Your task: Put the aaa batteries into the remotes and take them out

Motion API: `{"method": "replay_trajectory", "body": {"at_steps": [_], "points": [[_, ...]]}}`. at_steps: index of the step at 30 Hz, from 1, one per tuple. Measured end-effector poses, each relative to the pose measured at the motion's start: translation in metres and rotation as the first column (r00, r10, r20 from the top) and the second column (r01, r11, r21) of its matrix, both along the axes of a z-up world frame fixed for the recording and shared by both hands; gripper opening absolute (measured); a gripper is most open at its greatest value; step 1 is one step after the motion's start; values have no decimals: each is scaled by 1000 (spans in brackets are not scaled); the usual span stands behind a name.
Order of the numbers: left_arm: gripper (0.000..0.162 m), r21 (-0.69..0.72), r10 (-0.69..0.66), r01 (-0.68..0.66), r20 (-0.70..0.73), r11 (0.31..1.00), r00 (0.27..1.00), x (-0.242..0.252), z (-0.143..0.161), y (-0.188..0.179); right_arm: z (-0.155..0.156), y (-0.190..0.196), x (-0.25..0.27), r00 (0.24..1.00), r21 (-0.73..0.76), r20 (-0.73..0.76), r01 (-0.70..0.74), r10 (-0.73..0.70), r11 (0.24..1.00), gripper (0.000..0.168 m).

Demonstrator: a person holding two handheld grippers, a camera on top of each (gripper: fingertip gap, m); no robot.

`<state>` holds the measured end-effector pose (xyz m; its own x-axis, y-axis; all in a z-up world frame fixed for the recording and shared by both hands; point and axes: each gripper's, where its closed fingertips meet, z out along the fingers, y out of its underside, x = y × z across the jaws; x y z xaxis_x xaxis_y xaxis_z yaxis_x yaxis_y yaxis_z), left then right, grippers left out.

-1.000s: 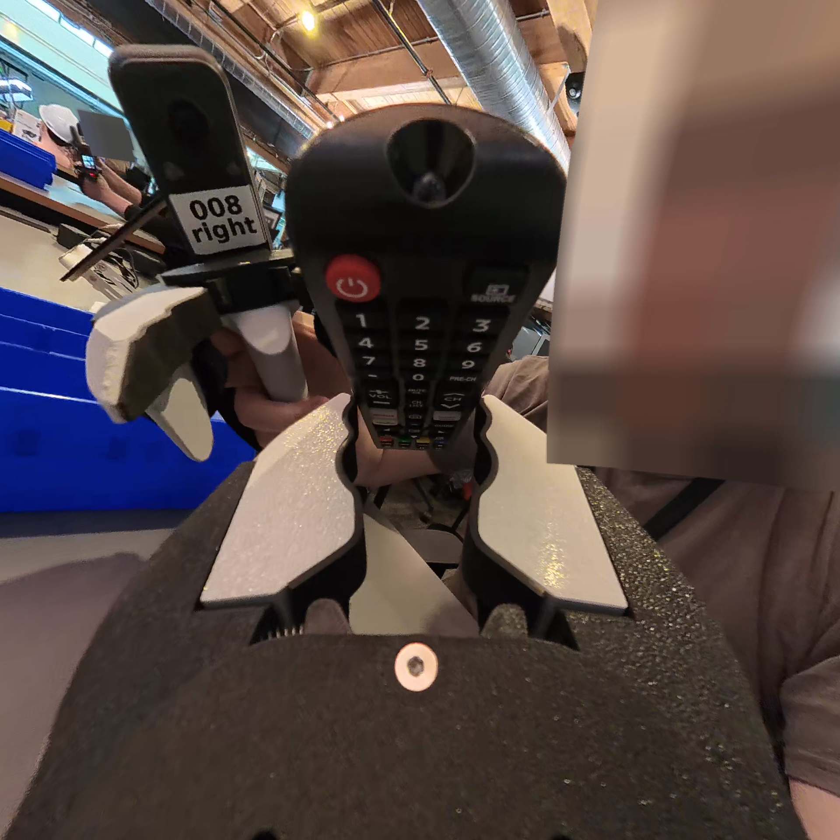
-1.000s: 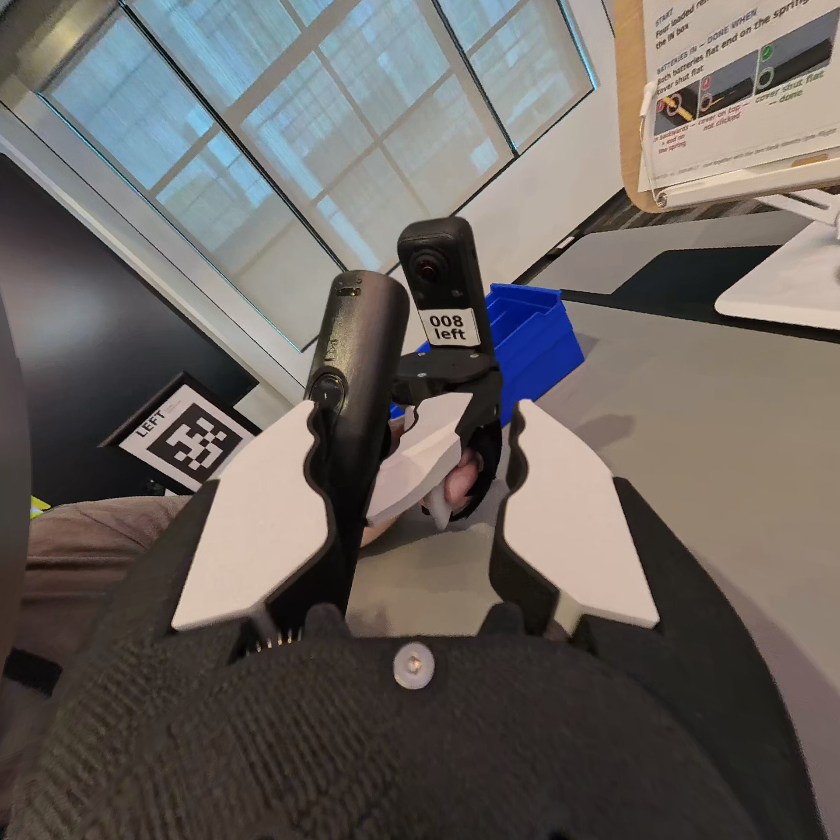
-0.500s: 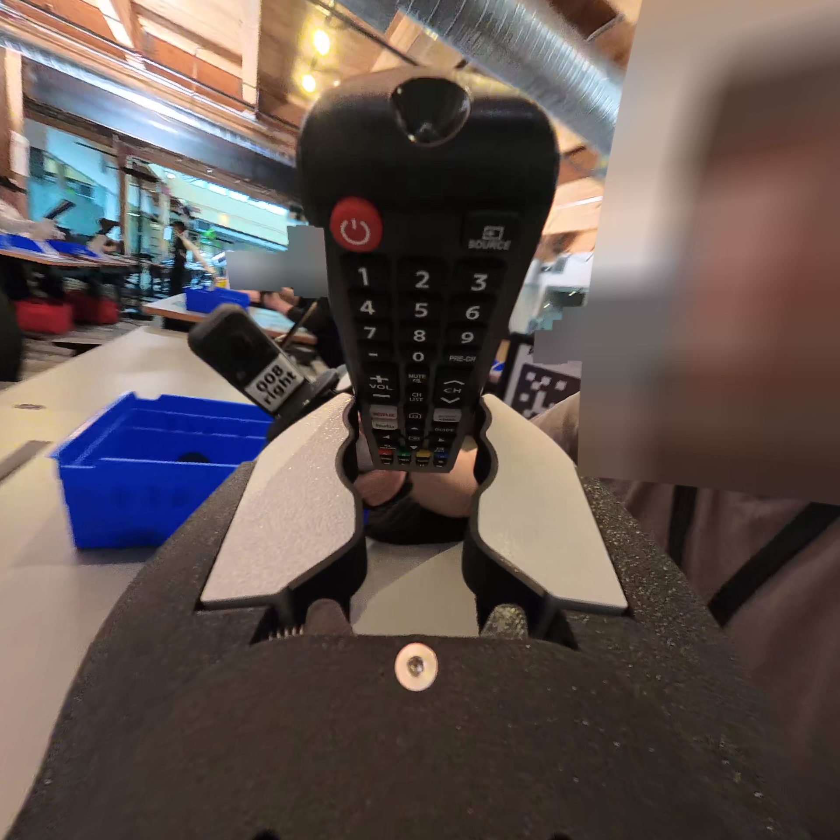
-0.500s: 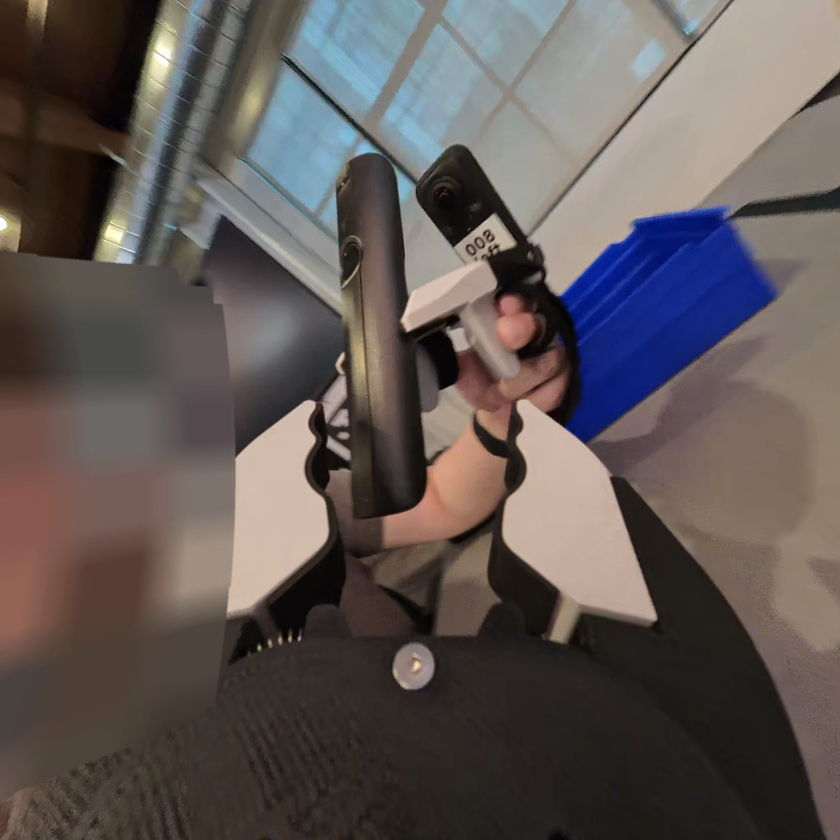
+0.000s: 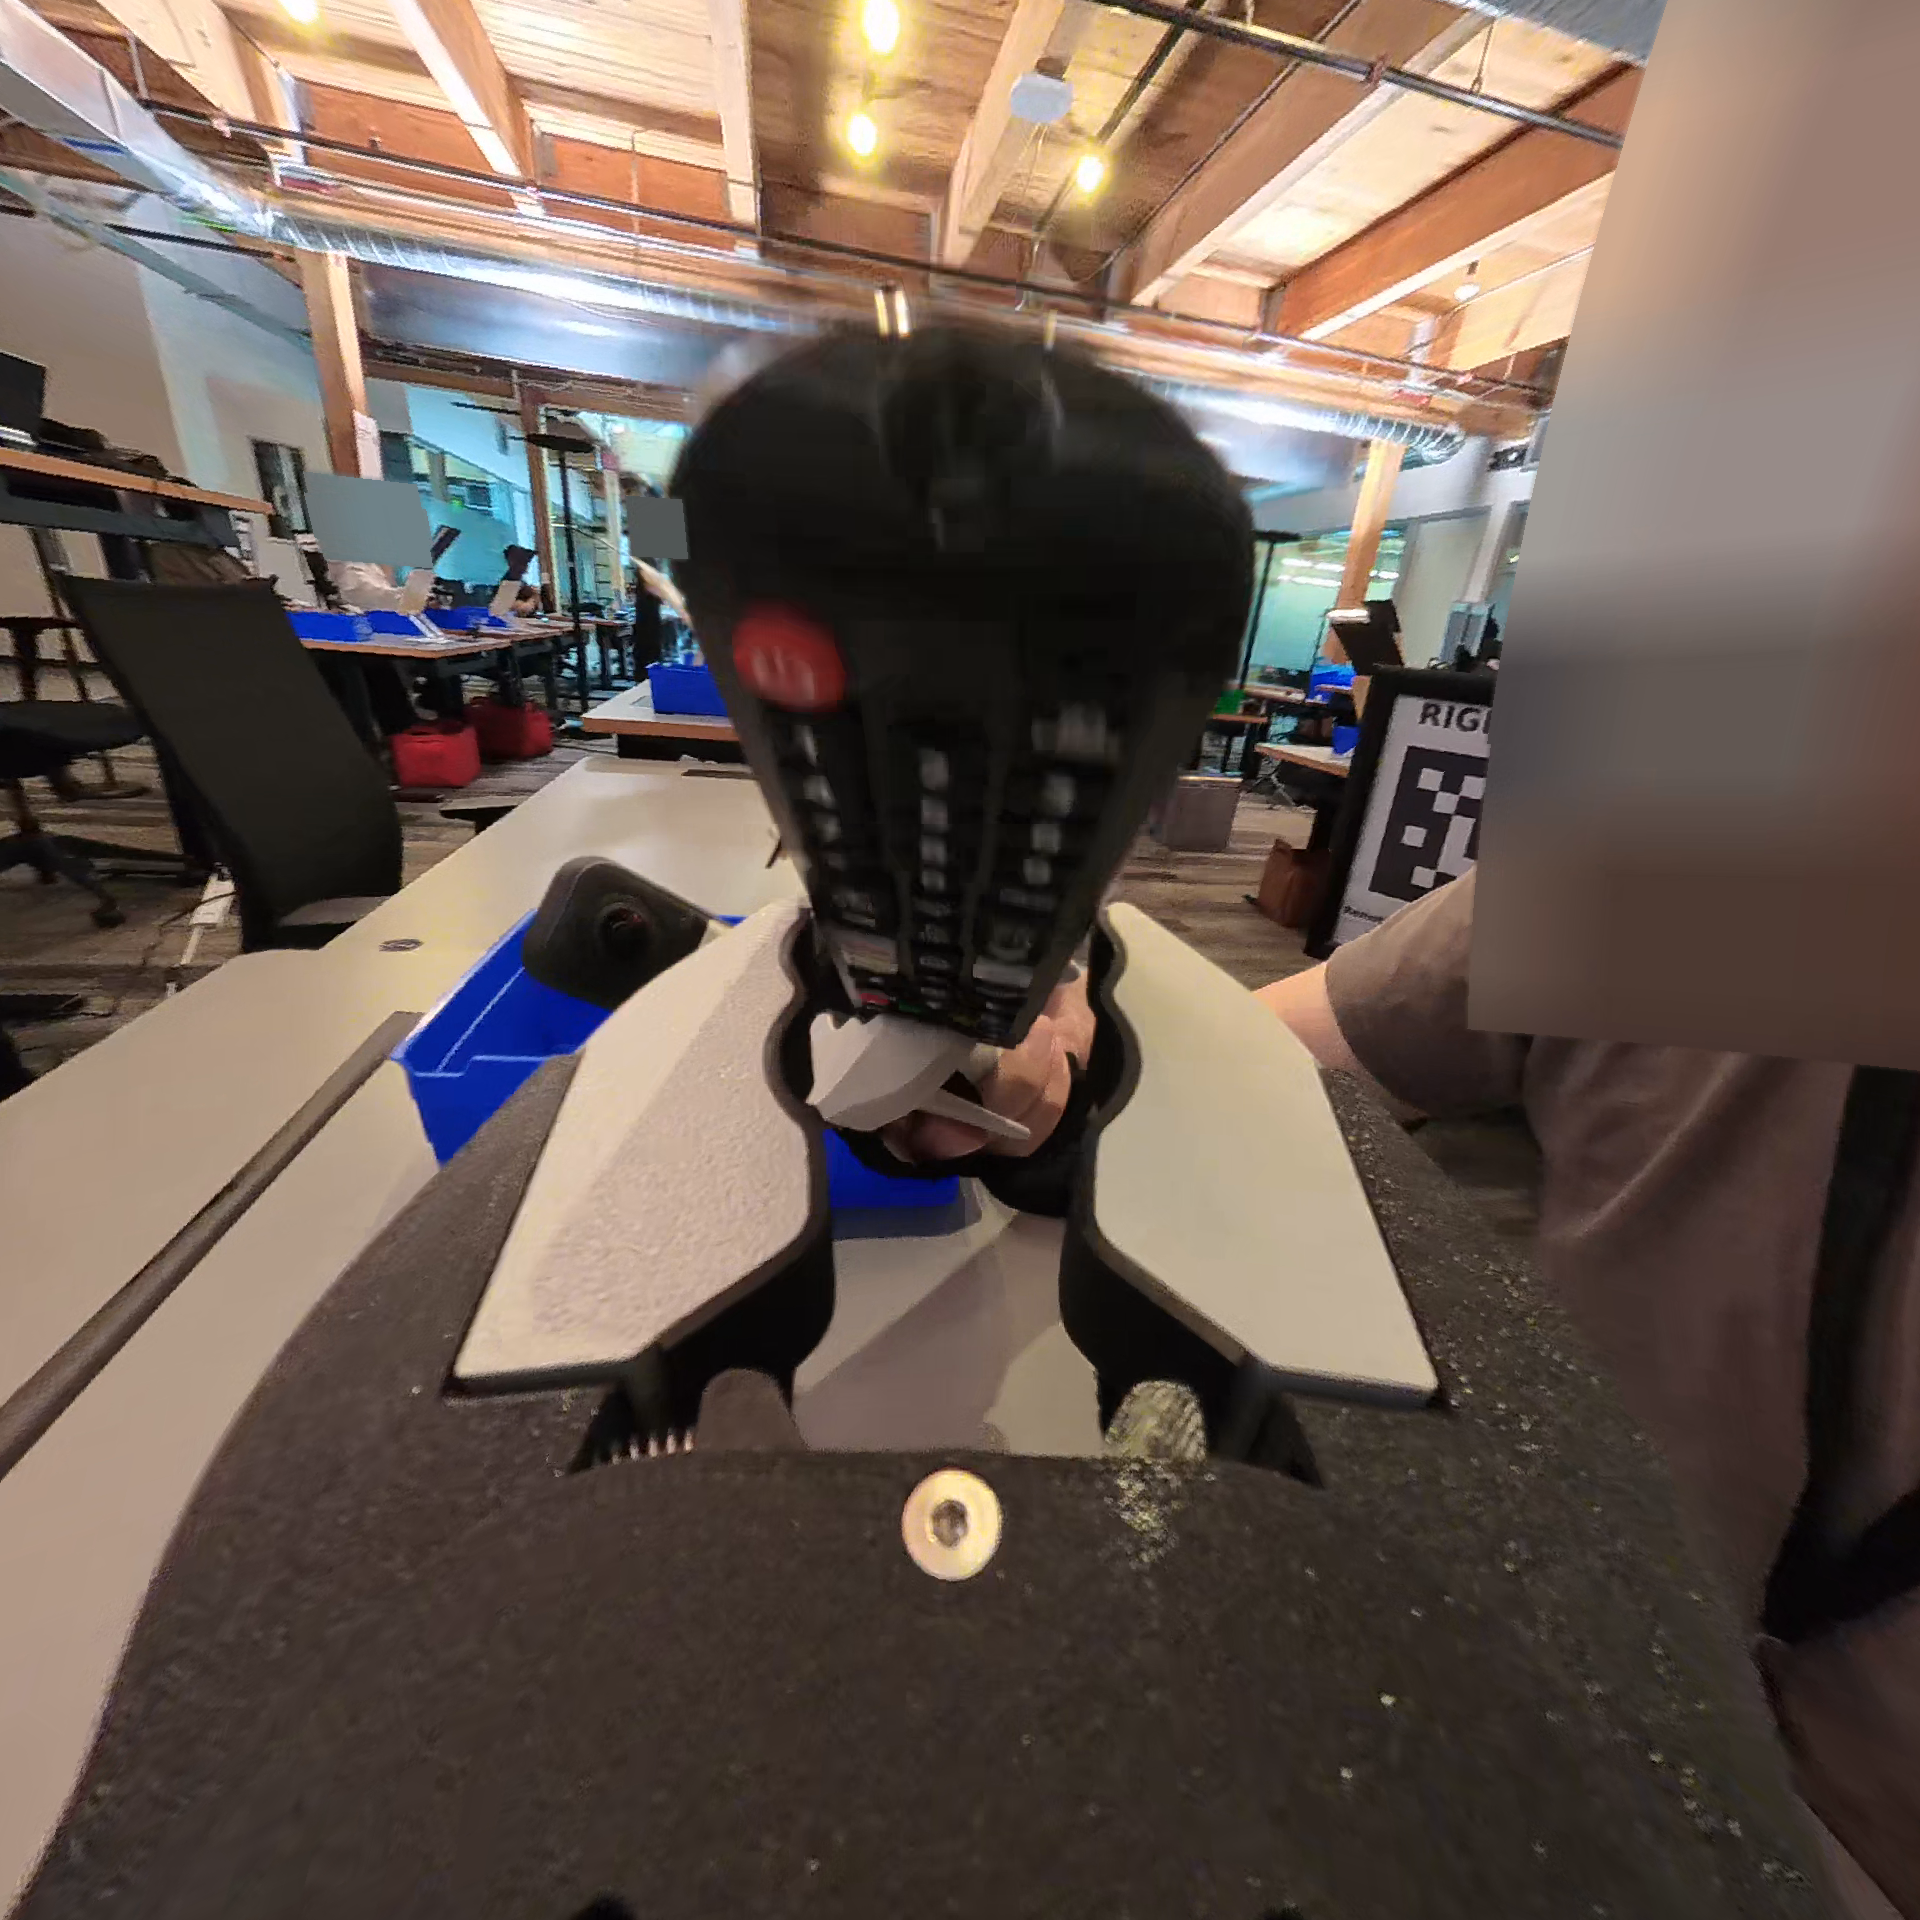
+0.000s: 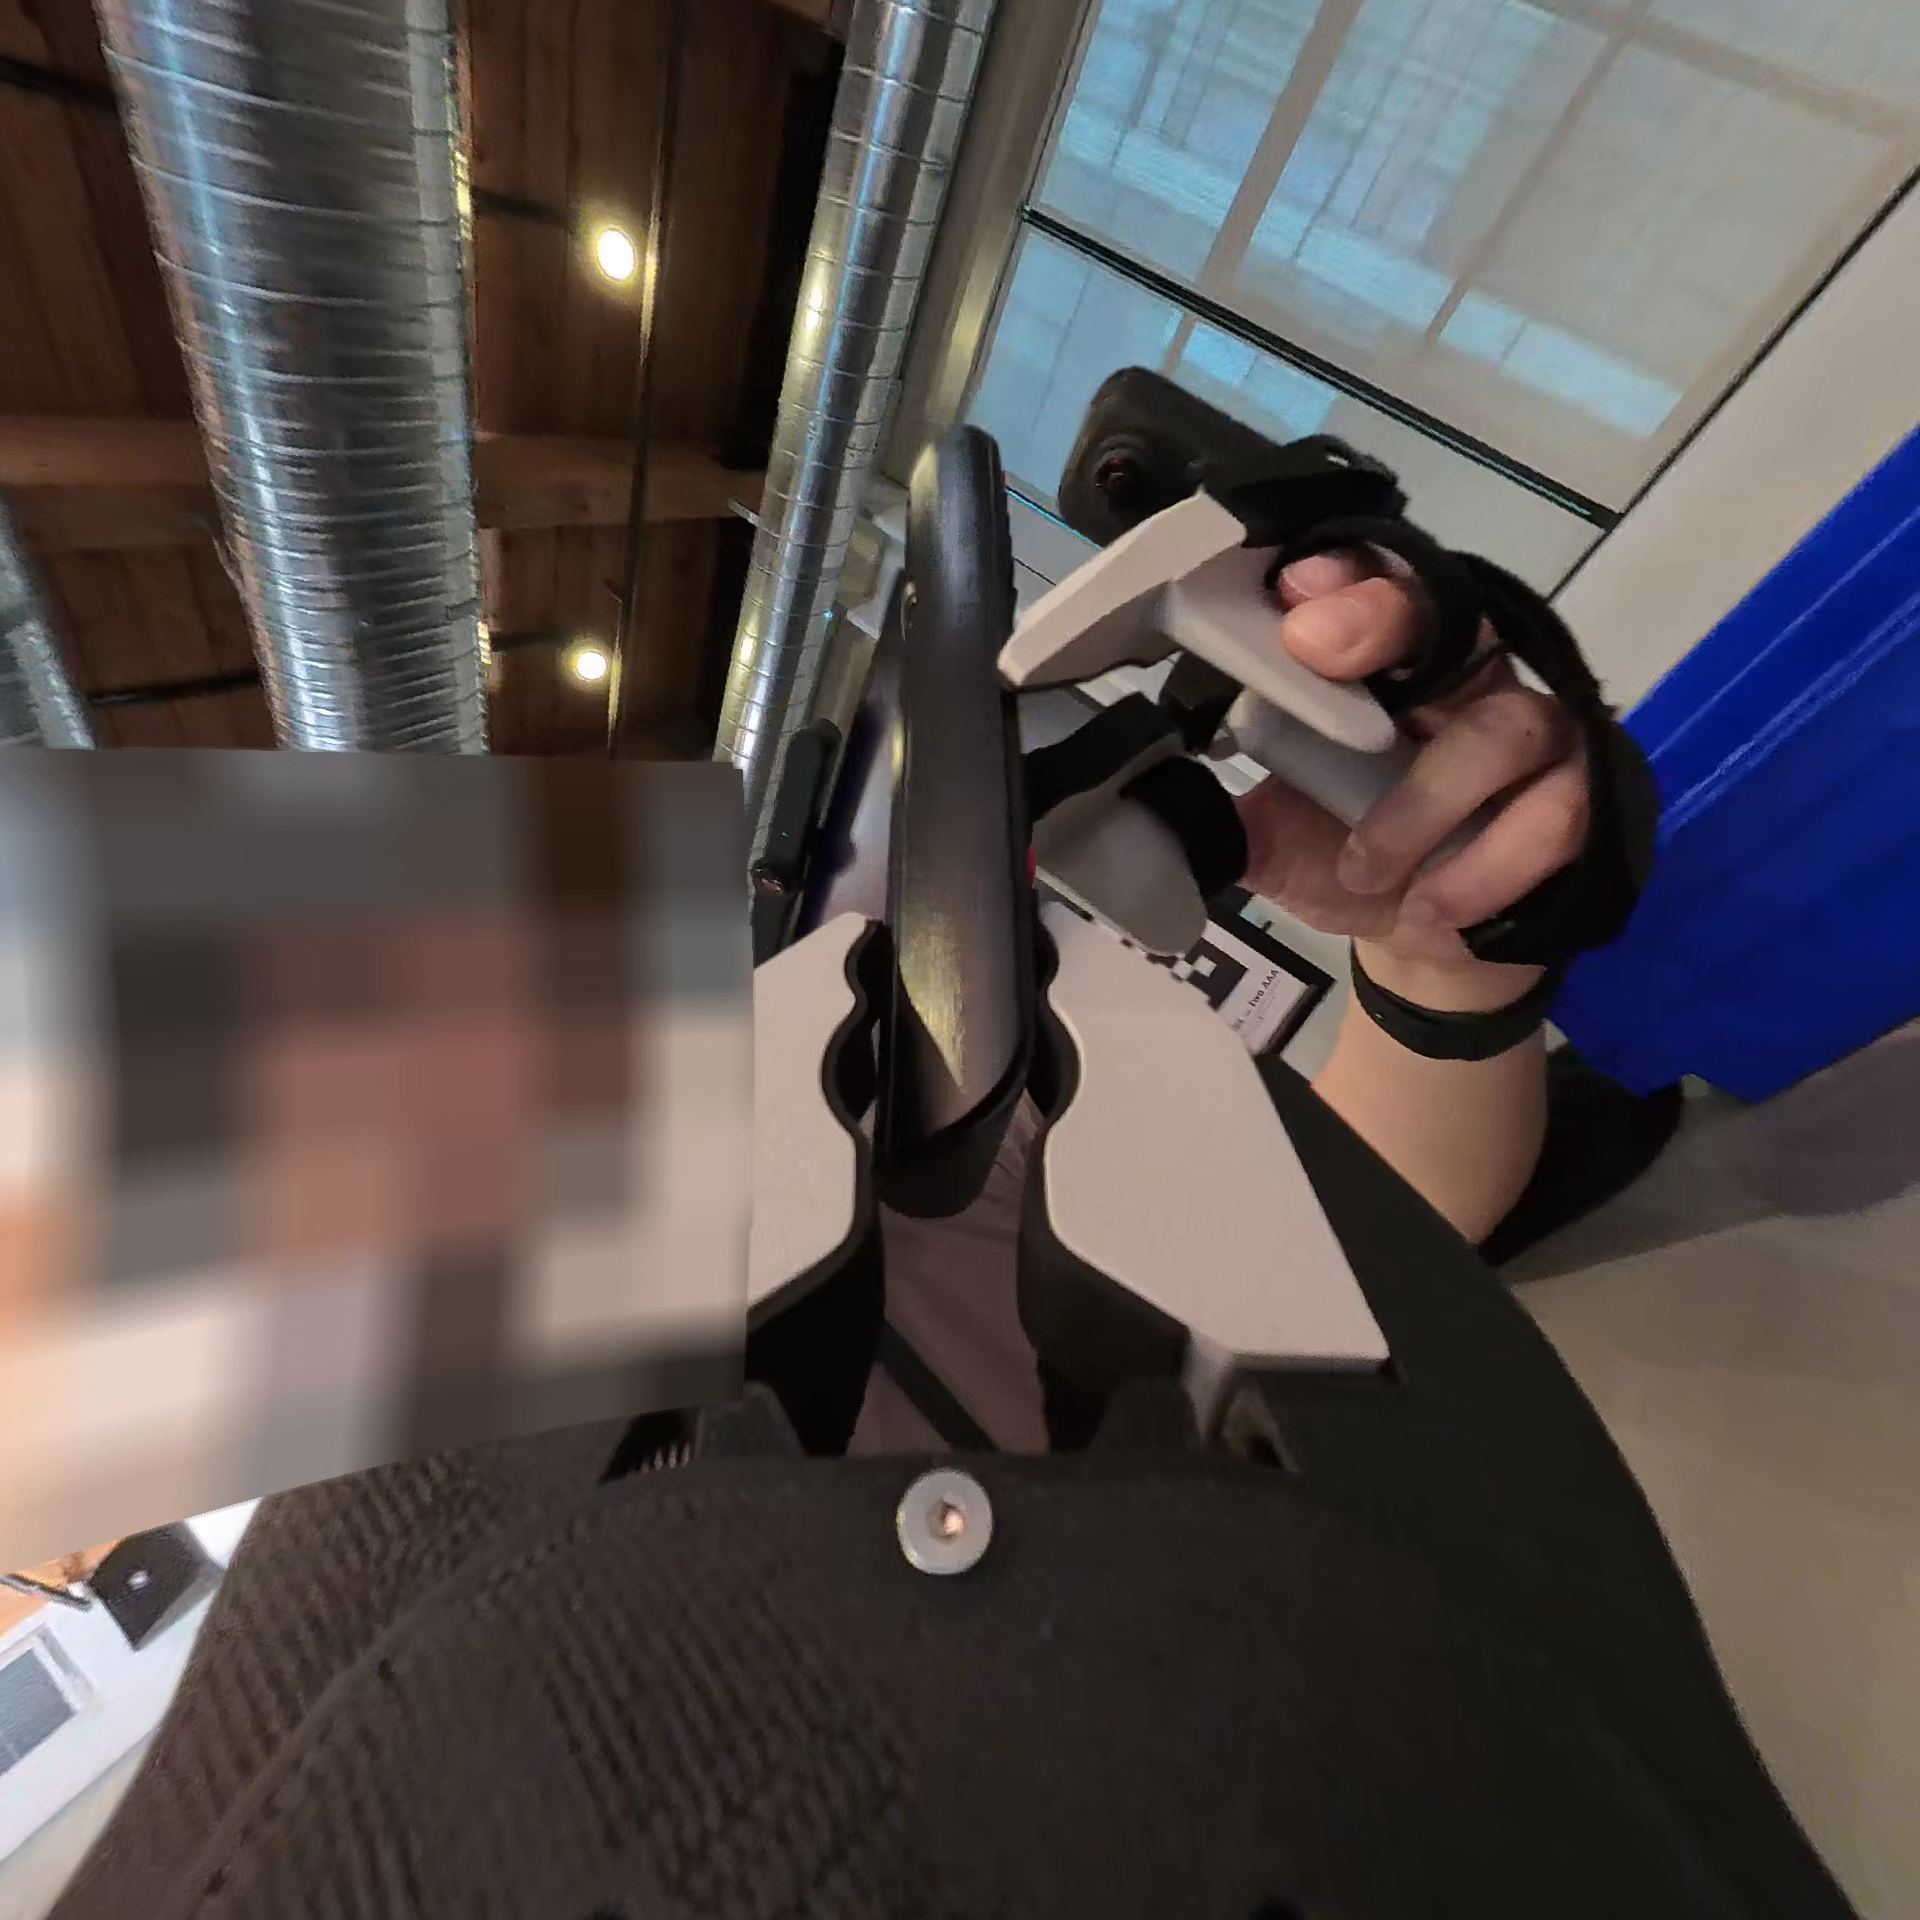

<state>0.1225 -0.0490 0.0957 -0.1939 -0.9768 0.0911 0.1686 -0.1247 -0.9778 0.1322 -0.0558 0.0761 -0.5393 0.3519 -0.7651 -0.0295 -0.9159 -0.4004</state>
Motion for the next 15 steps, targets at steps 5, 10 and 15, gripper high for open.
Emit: {"method": "replay_trajectory", "body": {"at_steps": [5, 10, 15], "points": [[70, 170, 133, -109, -142, 979, 981, -8, -5, 1, -6, -6, 8, 992, 80, 126, -30, 20, 996, 26], [71, 366, 260, -200, -123, 909, 958, -10, -5, -5, -10, -11, 10, 984, 82, 167, -77, 63, 994, 26], [65, 389, 197, -127, -145, 912, 970, -4, -13, -20, -18, -20, 1, 976, 49, 174, -143, 132, 989, 25]]}}
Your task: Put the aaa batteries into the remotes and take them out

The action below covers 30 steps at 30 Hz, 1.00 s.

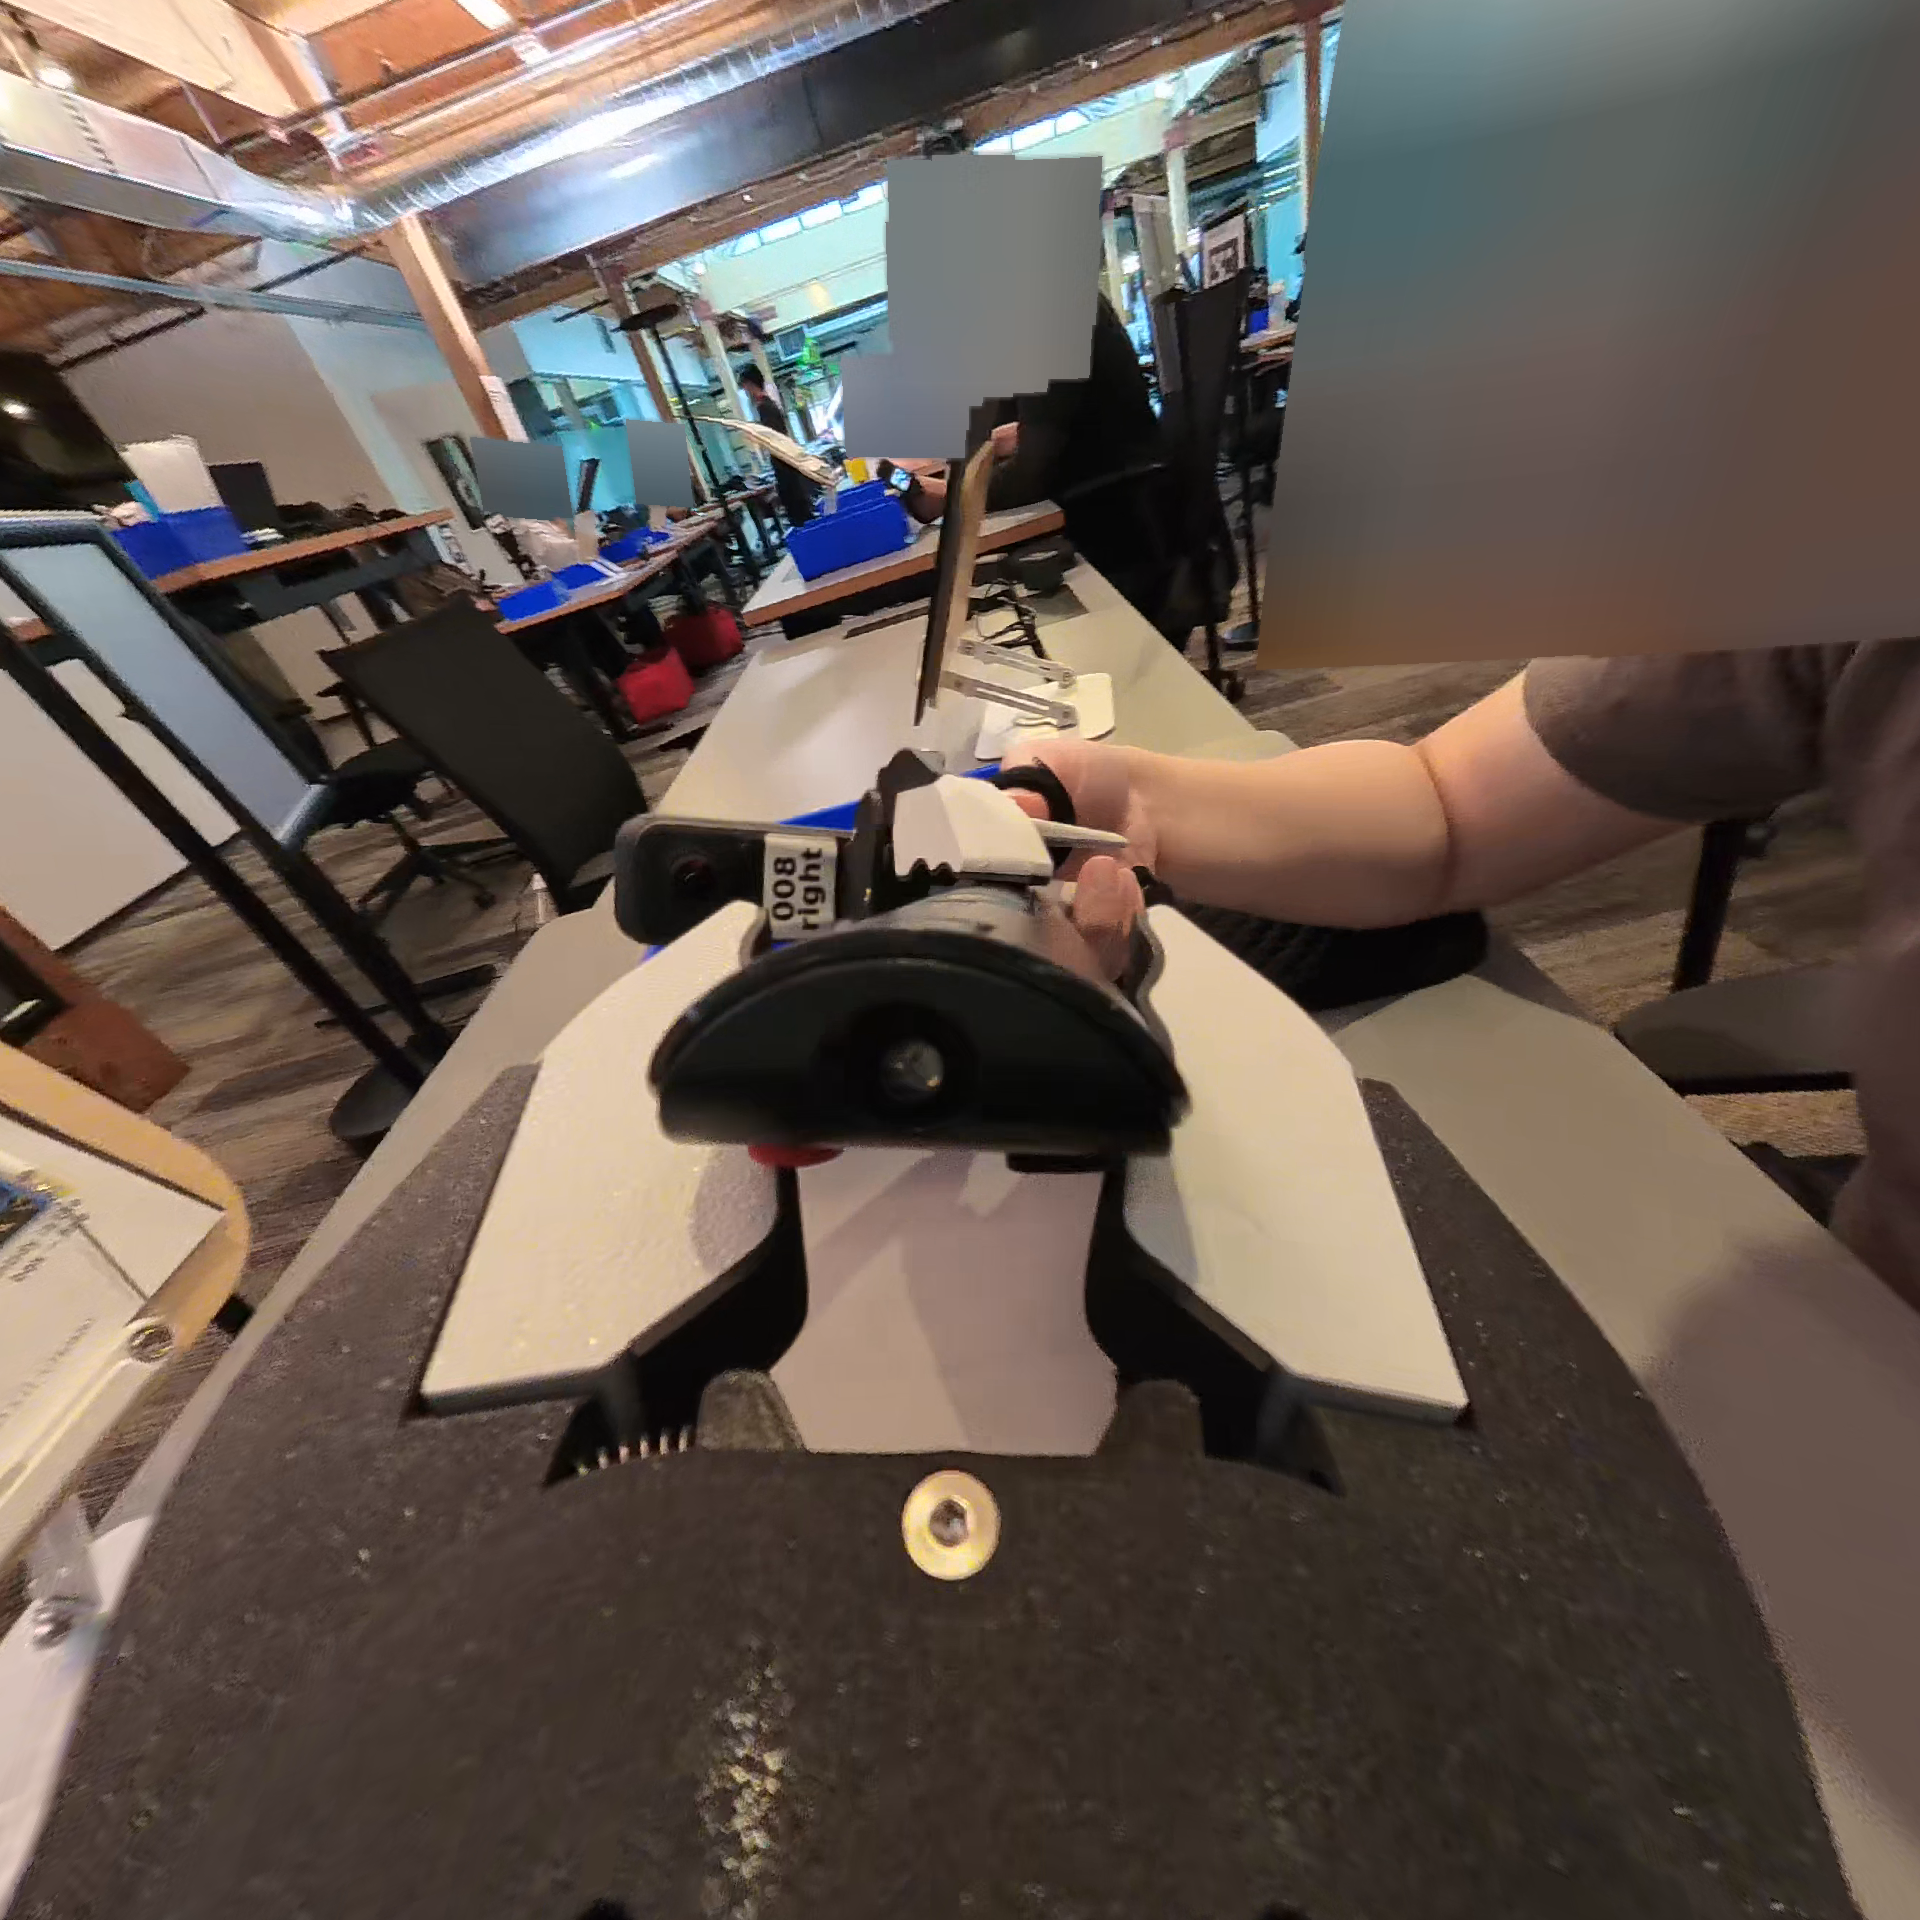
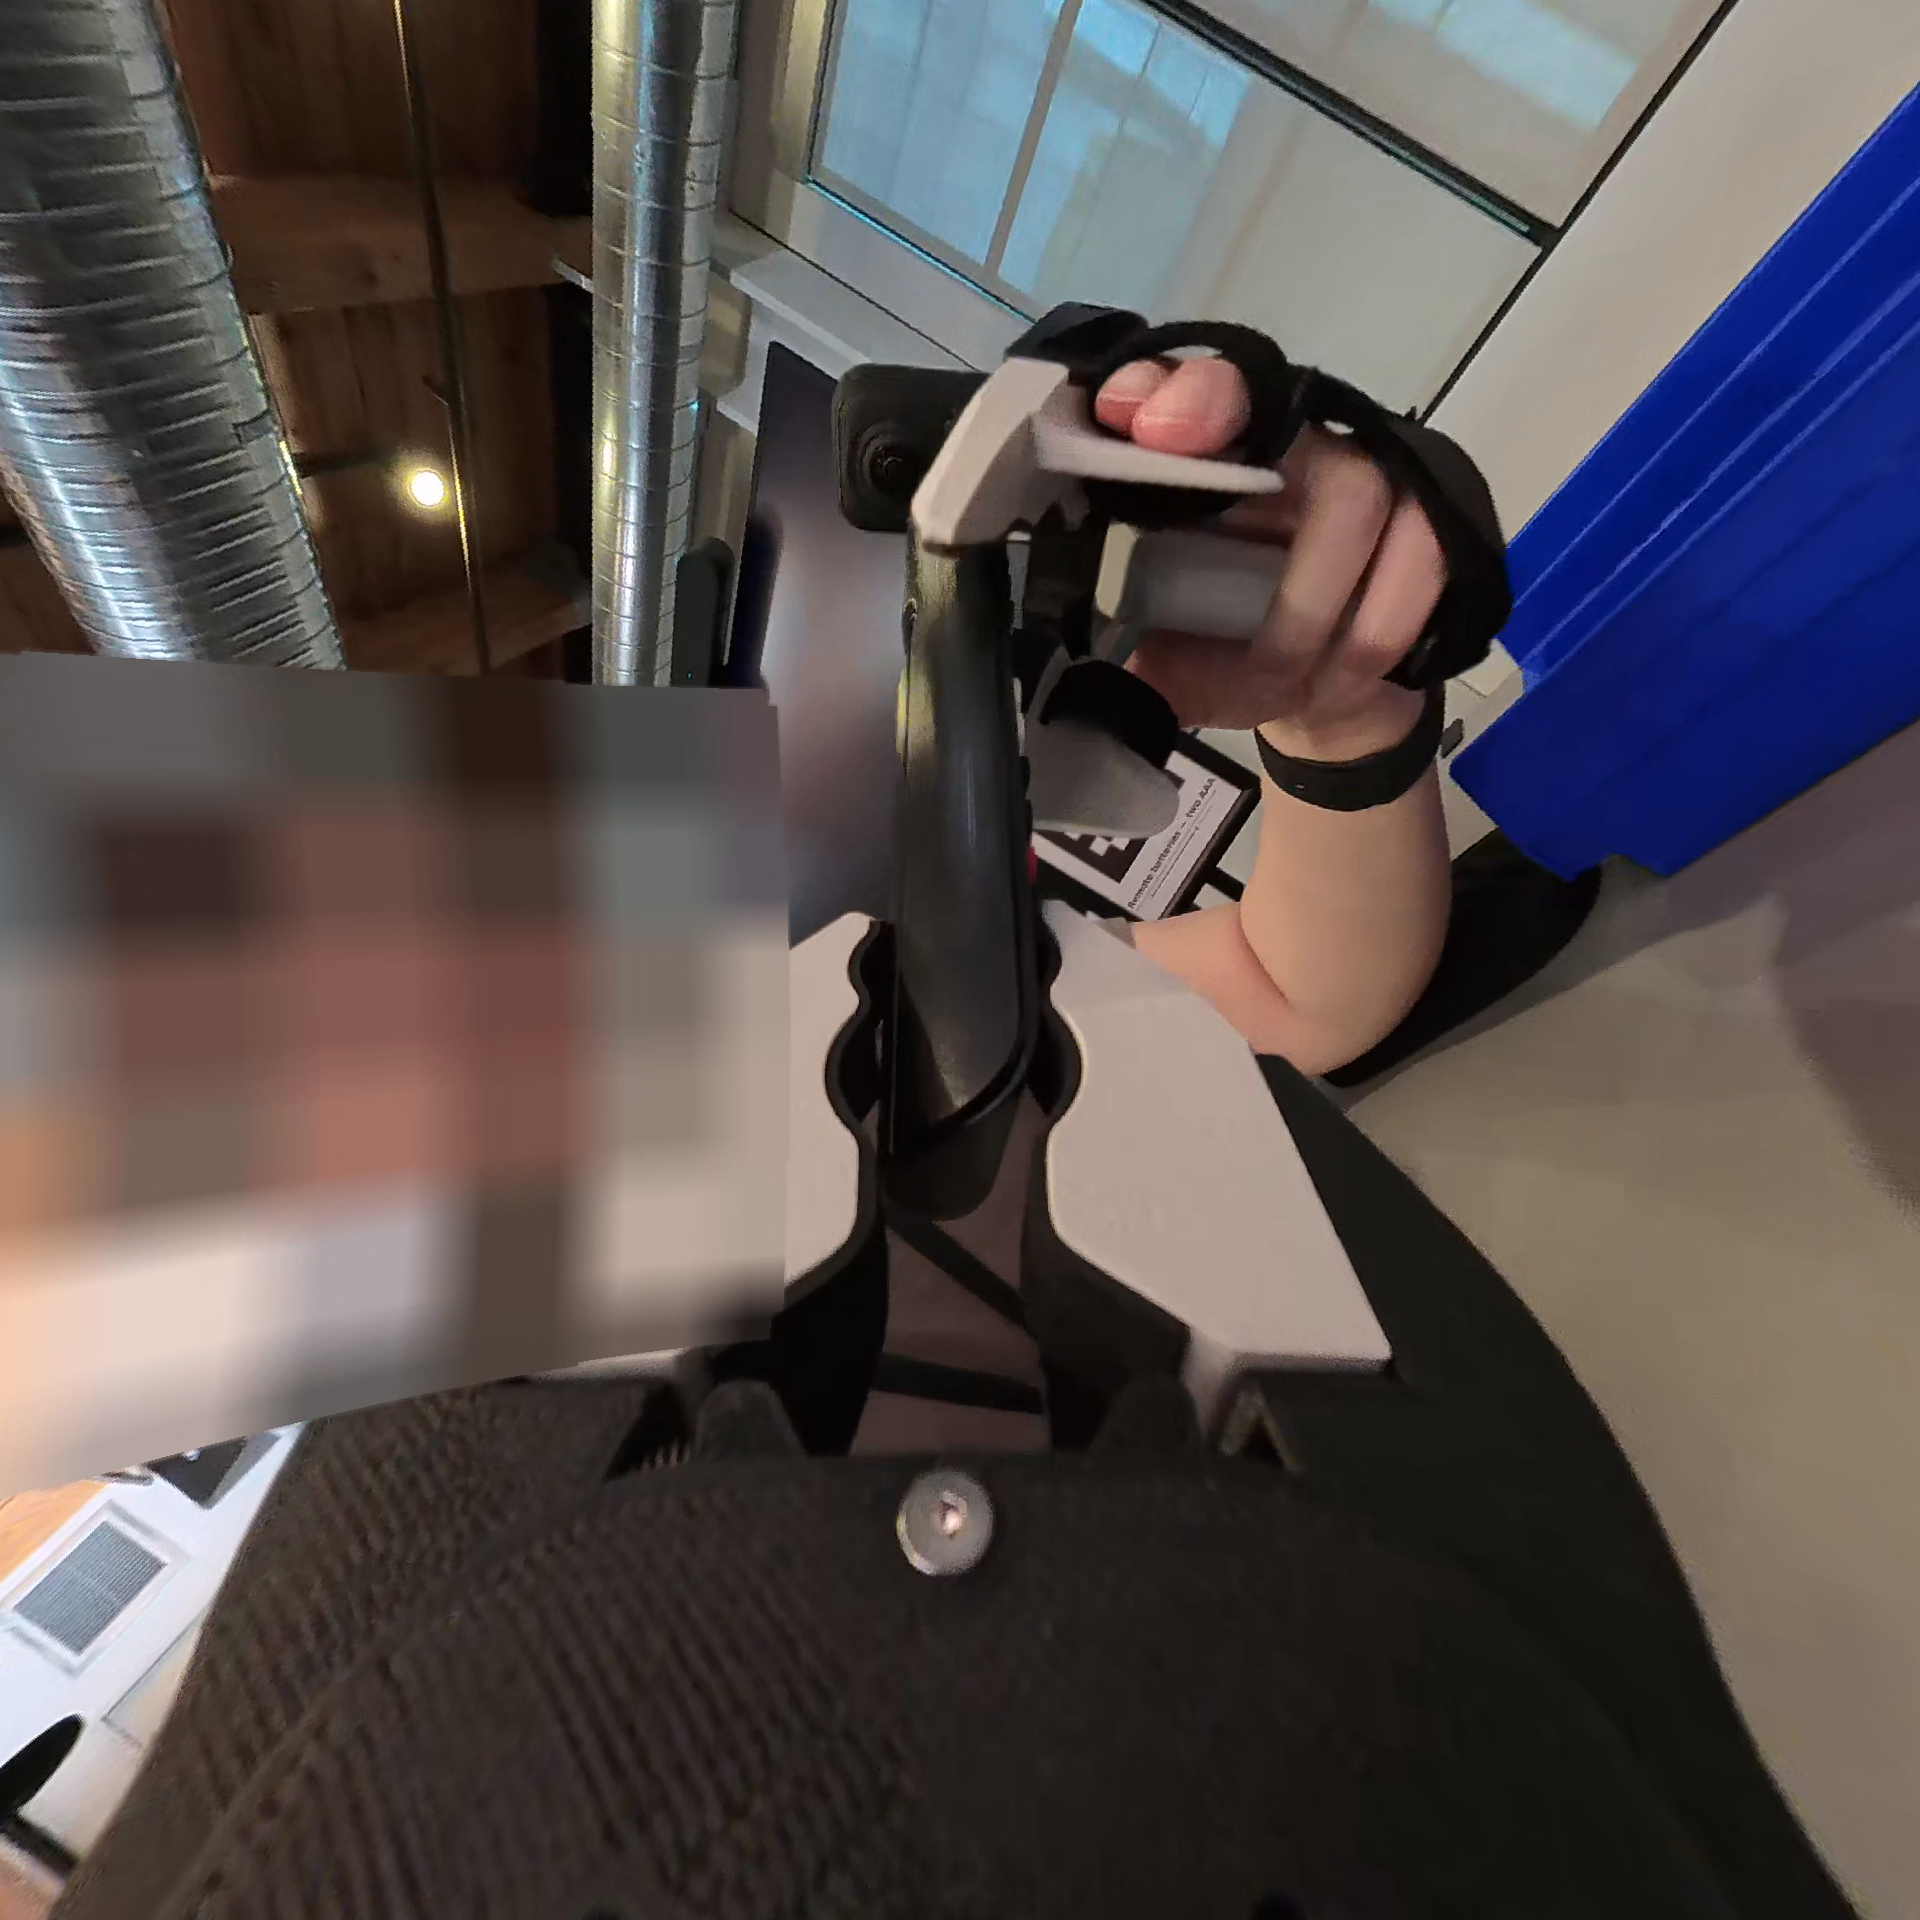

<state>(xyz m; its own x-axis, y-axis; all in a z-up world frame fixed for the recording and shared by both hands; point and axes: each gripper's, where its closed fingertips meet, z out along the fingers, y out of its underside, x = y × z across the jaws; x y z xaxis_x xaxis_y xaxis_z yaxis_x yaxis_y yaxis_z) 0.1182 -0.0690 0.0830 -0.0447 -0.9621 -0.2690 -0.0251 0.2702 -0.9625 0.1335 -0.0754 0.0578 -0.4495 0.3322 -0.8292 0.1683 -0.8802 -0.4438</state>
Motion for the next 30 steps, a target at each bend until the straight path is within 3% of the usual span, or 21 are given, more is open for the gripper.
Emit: {"method": "replay_trajectory", "body": {"at_steps": [7, 30], "points": [[61, -23, -54, 53, -49, 998, 997, 5, -12, -6, -4, -1, 2, 1000, 2, 23, -13, 13, 1000, 25], [62, -176, -97, 124, 154, 976, 983, 13, 6, -4, 5, 2, 6, 1000, -28, -12, 20, -20, 999, 29]]}}
